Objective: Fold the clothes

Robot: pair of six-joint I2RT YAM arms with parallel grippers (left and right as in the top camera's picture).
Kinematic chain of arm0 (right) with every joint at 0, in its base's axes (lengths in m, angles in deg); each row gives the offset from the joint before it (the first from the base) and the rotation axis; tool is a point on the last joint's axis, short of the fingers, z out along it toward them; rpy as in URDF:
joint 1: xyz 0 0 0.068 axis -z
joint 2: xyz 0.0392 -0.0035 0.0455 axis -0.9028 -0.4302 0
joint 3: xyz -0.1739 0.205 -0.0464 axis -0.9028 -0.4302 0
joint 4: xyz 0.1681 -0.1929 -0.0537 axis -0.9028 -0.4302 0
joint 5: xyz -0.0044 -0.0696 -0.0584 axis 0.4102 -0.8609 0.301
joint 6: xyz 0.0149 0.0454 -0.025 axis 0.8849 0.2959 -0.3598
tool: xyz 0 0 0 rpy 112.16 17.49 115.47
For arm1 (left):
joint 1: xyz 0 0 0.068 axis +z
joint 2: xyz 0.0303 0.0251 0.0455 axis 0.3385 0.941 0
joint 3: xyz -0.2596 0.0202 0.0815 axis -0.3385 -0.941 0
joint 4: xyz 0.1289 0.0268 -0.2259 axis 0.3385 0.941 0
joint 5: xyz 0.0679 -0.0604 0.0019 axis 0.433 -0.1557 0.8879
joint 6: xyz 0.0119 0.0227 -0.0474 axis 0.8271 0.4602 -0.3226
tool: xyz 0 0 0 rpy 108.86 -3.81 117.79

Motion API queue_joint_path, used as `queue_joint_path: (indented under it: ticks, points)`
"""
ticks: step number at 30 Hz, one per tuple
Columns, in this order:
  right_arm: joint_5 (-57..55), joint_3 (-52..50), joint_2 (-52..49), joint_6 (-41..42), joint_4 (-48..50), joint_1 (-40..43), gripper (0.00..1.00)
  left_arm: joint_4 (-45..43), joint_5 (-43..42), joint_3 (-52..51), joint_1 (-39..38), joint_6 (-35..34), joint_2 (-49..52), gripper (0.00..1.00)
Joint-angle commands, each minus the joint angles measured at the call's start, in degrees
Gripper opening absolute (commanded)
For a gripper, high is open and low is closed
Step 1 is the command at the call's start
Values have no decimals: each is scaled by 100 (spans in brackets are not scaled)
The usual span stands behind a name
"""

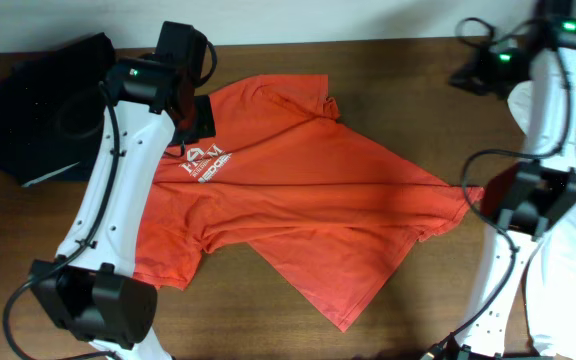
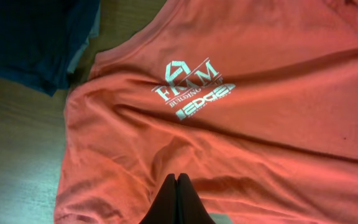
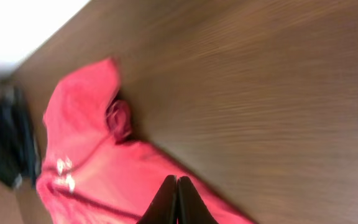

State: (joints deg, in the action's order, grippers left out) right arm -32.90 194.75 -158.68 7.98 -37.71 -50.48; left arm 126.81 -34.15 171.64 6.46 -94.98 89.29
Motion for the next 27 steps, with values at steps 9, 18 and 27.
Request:
queue_joint_path:
  ticks: [9, 18, 27]
  points:
    - [-3311, -247, -634, 149, 2225, -3582, 4, 157, -251, -846, 37, 188, 363, 1]
    - [-3458, -1729, -944, 149, 3703, -3261, 4, -170, -251, -1799, 37, 181, 363, 1]
    - [-4288, -3952, -944, 472, 7639, -3230, 98, 52, -254, -1858, 37, 179, 363, 1]
